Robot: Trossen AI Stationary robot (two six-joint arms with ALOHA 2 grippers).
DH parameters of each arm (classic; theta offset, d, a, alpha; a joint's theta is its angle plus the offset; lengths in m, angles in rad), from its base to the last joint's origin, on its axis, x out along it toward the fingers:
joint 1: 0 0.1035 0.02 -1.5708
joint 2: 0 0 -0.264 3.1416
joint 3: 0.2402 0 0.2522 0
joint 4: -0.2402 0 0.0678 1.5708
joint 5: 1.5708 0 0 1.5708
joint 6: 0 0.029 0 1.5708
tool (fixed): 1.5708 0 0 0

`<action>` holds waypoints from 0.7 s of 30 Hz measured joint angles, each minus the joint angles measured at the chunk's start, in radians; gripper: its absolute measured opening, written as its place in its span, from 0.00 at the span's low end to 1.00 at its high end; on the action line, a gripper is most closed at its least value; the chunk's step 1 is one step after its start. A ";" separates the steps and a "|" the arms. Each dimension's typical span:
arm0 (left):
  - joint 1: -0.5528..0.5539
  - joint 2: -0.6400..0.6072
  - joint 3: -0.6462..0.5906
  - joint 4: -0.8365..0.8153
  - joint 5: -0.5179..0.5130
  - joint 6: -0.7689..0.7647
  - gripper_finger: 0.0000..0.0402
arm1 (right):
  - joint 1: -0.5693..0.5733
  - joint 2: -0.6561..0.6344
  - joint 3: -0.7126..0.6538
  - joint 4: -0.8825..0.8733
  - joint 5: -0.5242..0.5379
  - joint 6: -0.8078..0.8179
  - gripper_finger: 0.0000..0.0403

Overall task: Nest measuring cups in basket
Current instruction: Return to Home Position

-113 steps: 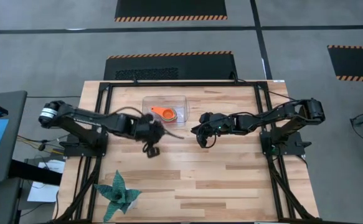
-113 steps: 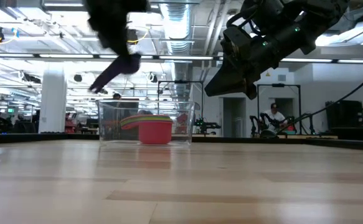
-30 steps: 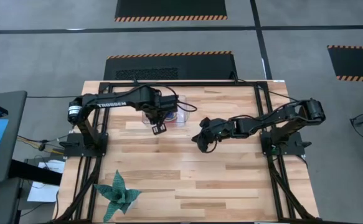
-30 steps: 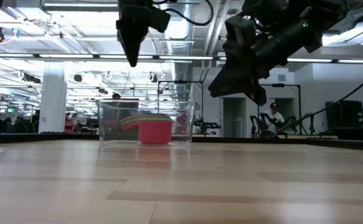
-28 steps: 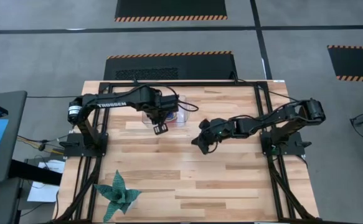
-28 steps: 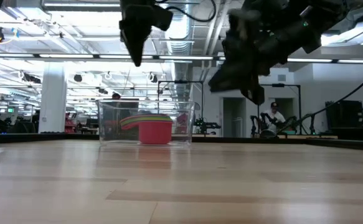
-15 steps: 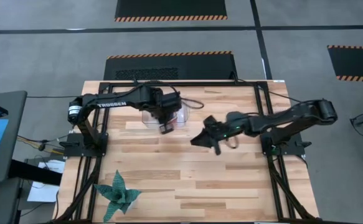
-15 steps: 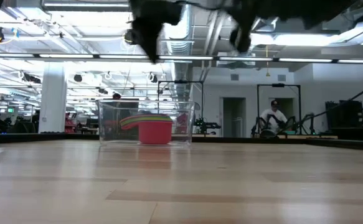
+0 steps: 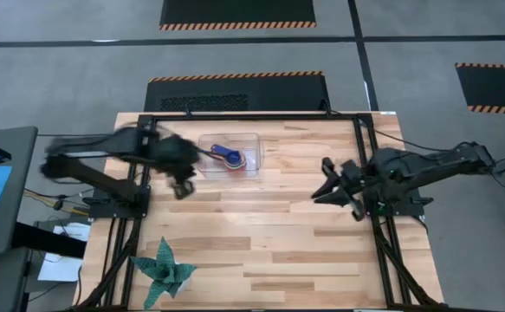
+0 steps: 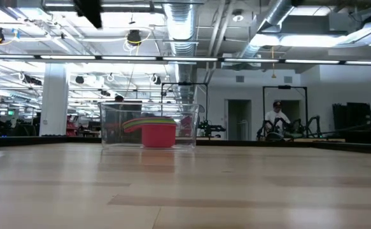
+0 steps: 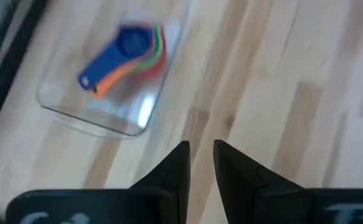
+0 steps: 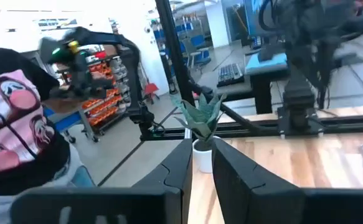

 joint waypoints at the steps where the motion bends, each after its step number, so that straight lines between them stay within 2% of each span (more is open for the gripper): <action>1: -0.017 -0.082 -0.058 0.048 -0.012 -0.031 0.15 | -0.003 -0.039 -0.027 0.001 0.000 -0.016 0.22; 6: -0.125 -0.494 -0.410 0.398 -0.005 -0.066 0.15 | -0.013 -0.226 -0.183 0.012 0.000 -0.043 0.22; 11: -0.171 -0.845 -0.753 0.719 0.017 -0.119 0.15 | -0.014 -0.396 -0.337 0.096 0.000 -0.038 0.22; 16: -0.172 -1.077 -0.994 0.948 -0.013 -0.078 0.15 | -0.016 -0.537 -0.421 0.083 0.000 0.011 0.22; 21: -0.172 -1.200 -1.175 1.140 -0.017 -0.045 0.15 | -0.016 -0.633 -0.466 0.081 0.000 0.012 0.22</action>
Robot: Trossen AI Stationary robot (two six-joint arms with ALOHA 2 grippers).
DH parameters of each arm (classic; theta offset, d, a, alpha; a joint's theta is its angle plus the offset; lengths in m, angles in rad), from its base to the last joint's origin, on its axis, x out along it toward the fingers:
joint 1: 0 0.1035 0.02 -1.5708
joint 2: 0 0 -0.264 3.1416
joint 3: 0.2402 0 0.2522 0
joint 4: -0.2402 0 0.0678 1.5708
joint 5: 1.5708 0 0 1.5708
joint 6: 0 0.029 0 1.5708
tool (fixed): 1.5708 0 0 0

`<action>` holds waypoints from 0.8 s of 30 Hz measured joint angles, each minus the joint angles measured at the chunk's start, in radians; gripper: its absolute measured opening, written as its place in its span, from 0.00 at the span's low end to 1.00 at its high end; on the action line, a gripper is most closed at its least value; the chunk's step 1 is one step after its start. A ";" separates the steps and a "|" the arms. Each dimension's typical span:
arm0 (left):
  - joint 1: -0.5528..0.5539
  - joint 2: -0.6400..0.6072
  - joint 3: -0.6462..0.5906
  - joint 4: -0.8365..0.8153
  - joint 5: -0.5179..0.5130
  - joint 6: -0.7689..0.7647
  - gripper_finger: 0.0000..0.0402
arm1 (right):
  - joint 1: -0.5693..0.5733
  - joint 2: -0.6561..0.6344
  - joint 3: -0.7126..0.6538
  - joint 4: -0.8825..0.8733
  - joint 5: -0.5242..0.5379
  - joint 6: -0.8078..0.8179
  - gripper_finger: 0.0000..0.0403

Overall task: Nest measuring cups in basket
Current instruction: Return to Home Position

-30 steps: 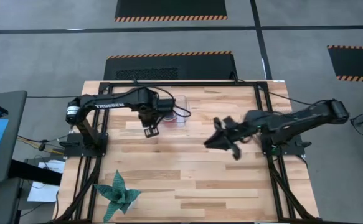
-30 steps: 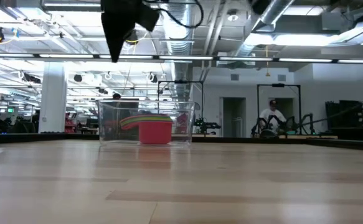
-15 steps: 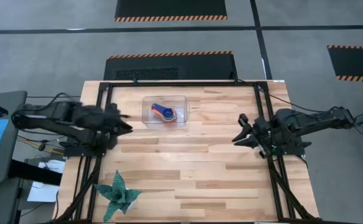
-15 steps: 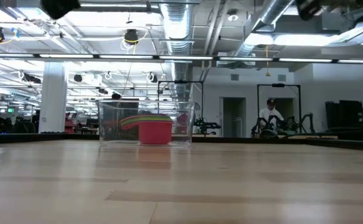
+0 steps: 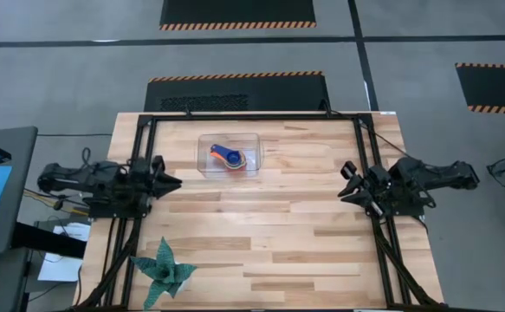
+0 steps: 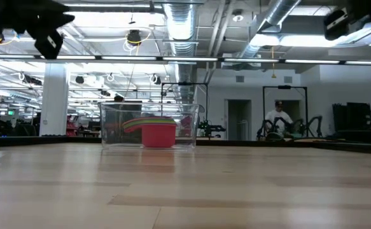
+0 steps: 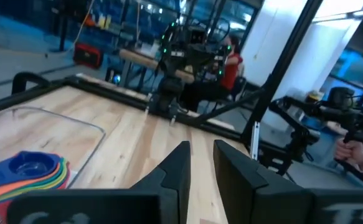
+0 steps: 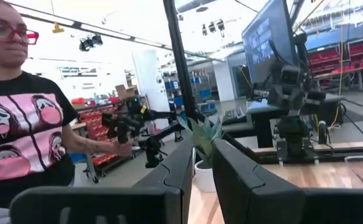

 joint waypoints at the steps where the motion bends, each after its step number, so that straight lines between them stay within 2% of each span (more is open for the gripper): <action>1: 0.000 -0.015 -0.031 0.029 -0.001 0.009 0.15 | 0.000 -0.013 -0.005 -0.007 0.000 0.000 0.22; 5: 0.000 -0.048 -0.128 0.167 -0.015 0.051 0.15 | 0.000 -0.037 -0.006 -0.034 0.000 0.000 0.22; 14: 0.000 -0.049 -0.240 0.362 -0.089 0.129 0.15 | 0.000 -0.042 -0.006 -0.084 0.002 -0.043 0.22; 24: 0.000 -0.048 -0.245 0.417 -0.099 0.137 0.15 | 0.000 -0.074 -0.006 -0.124 -0.023 -0.136 0.22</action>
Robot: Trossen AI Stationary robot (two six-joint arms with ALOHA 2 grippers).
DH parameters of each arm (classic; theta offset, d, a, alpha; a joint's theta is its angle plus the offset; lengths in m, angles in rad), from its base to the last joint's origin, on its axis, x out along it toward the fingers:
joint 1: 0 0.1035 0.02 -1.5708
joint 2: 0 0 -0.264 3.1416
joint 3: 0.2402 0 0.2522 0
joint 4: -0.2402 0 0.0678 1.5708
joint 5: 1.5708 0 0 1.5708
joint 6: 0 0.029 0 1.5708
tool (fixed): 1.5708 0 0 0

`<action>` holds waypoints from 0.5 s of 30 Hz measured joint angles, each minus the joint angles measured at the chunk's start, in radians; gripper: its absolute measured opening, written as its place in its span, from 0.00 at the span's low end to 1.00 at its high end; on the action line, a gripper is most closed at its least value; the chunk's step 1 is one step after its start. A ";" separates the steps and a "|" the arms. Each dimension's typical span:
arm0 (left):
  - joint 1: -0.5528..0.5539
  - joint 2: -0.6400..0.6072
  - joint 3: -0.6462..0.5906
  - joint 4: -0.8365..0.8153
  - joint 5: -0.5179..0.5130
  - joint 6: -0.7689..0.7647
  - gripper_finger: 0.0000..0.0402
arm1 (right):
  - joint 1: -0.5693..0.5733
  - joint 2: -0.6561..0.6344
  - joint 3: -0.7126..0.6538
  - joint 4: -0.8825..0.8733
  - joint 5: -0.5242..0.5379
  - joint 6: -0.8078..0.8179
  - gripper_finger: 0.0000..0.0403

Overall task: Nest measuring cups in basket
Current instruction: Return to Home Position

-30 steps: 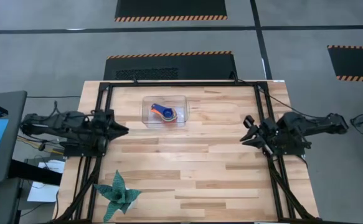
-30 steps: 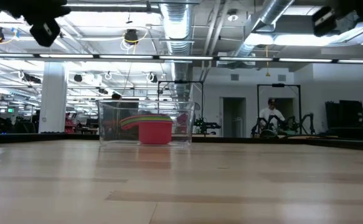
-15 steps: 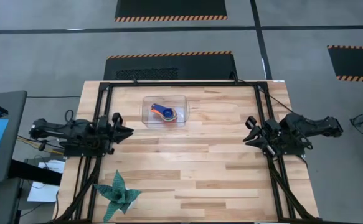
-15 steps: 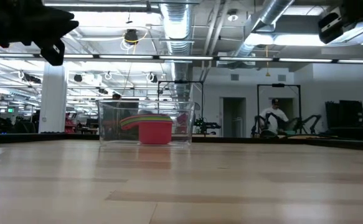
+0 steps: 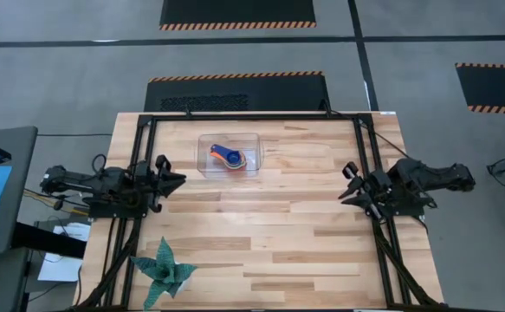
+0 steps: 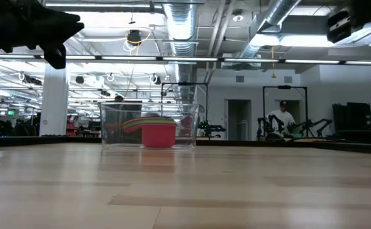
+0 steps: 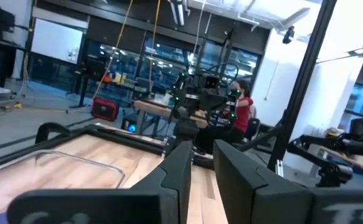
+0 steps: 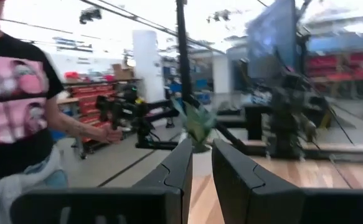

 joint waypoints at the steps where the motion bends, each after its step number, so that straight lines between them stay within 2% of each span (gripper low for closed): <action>1: 0.000 0.000 0.000 0.003 -0.005 0.000 0.15 | 0.000 -0.020 0.000 -0.010 -0.018 -0.010 0.22; 4: 0.000 0.000 0.000 0.010 -0.008 0.000 0.15 | 0.000 -0.029 0.001 -0.030 -0.054 -0.028 0.22; 7: 0.000 0.000 0.000 0.010 -0.015 -0.012 0.15 | -0.011 -0.028 -0.006 -0.028 -0.038 -0.022 0.22; 11: 0.000 0.000 -0.001 0.010 -0.040 -0.025 0.15 | -0.043 -0.028 -0.088 0.077 -0.026 -0.019 0.22; 15: 0.000 0.000 -0.001 0.013 -0.043 -0.056 0.15 | -0.076 -0.029 -0.146 0.161 0.043 -0.016 0.22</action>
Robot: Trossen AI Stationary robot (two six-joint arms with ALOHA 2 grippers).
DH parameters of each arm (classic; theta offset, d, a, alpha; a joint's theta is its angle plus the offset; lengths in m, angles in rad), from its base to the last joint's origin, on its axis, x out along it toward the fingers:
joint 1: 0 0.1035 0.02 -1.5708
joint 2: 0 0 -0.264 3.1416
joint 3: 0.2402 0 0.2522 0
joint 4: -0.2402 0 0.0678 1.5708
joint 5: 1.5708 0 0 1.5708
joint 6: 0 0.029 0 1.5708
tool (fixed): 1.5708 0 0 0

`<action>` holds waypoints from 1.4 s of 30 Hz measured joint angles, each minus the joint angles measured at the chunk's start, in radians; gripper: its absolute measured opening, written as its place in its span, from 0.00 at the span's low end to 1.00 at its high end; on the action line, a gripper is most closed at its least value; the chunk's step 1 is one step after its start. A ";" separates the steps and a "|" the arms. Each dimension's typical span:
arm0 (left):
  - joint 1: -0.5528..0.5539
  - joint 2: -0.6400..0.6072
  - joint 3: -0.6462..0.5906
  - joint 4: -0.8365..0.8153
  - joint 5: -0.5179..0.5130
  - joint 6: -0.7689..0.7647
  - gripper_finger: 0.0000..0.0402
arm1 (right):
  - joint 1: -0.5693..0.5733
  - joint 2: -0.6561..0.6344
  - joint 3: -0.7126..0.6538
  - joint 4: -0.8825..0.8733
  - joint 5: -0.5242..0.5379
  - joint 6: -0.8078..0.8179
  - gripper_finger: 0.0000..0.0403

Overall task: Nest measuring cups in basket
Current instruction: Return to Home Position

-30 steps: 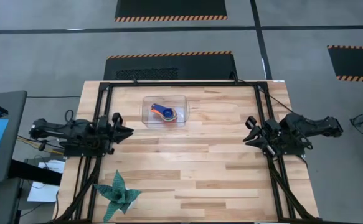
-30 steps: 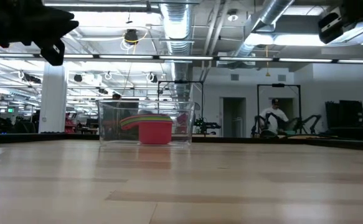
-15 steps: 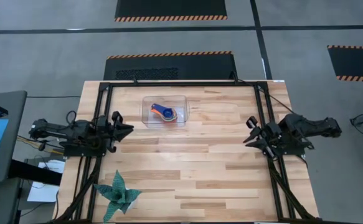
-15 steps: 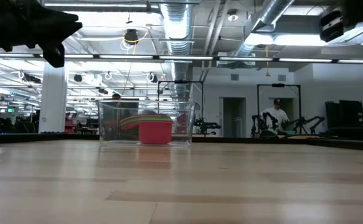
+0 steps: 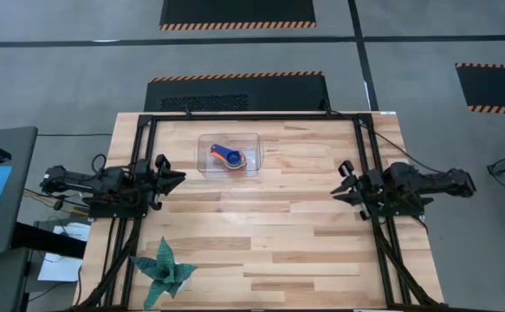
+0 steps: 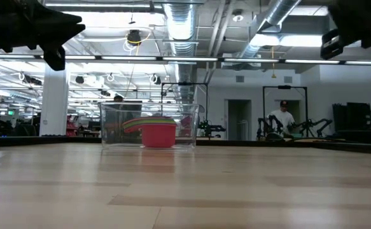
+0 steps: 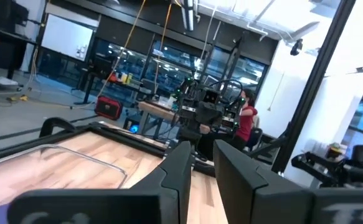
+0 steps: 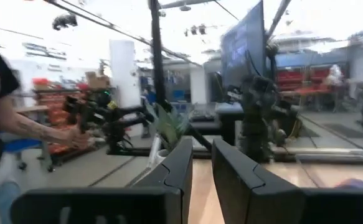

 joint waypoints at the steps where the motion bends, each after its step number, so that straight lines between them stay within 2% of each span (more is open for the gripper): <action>1: 0.000 0.000 0.000 0.001 0.000 -0.009 0.15 | -0.006 0.001 0.000 0.005 0.001 -0.007 0.22; 8: 0.000 0.000 0.000 -0.046 -0.032 -0.029 0.15 | -0.052 -0.001 0.000 -0.039 0.049 -0.055 0.22; 18: 0.000 0.000 -0.001 -0.166 -0.043 -0.002 0.15 | -0.076 0.002 -0.001 -0.242 0.262 0.008 0.22; 24: 0.000 0.002 -0.001 -0.192 0.098 0.066 0.15 | -0.076 0.038 -0.001 -0.247 0.263 -0.056 0.22; 28: 0.000 0.002 -0.002 -0.194 0.110 0.075 0.15 | -0.083 0.061 -0.001 -0.250 0.264 -0.010 0.22; 33: 0.000 0.002 -0.002 -0.194 0.109 0.167 0.15 | -0.083 0.070 -0.002 -0.250 0.265 0.047 0.22; 42: 0.000 0.002 -0.002 -0.193 0.110 0.153 0.15 | -0.083 0.070 -0.002 -0.249 0.265 0.047 0.22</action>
